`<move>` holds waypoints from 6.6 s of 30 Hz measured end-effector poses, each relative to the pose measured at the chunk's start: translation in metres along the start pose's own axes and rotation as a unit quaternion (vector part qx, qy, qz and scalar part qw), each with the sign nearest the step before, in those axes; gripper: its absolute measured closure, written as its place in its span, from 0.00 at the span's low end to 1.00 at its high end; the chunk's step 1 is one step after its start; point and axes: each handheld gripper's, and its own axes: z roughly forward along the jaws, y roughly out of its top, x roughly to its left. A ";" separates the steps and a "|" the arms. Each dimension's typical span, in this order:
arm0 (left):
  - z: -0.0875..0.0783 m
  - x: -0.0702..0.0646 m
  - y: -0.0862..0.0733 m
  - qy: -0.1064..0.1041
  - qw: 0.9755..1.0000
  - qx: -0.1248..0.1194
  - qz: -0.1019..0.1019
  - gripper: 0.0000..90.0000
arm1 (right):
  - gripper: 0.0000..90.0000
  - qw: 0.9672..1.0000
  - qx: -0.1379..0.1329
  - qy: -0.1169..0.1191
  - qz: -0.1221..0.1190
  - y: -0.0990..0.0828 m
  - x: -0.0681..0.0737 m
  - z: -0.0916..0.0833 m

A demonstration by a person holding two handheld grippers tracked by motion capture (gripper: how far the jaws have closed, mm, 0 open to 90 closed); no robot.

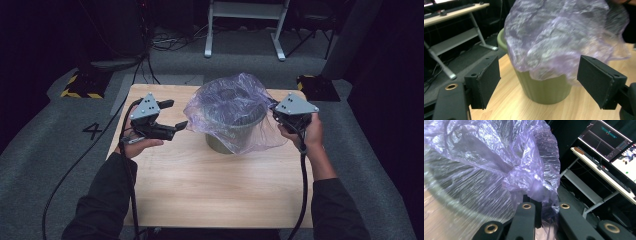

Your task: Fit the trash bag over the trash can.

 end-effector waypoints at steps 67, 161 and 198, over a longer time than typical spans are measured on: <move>0.133 0.054 -0.046 0.042 0.983 0.148 -0.102 0.87 | 0.99 0.977 0.124 0.057 0.162 -0.079 -0.024 0.091; 0.074 0.027 0.024 -0.026 1.000 0.018 0.002 0.30 | 0.98 0.990 0.034 0.013 0.140 -0.011 -0.054 0.074; 0.126 0.073 0.021 0.071 0.993 0.086 -0.034 1.00 | 0.97 0.985 0.092 0.001 0.144 -0.026 -0.063 0.095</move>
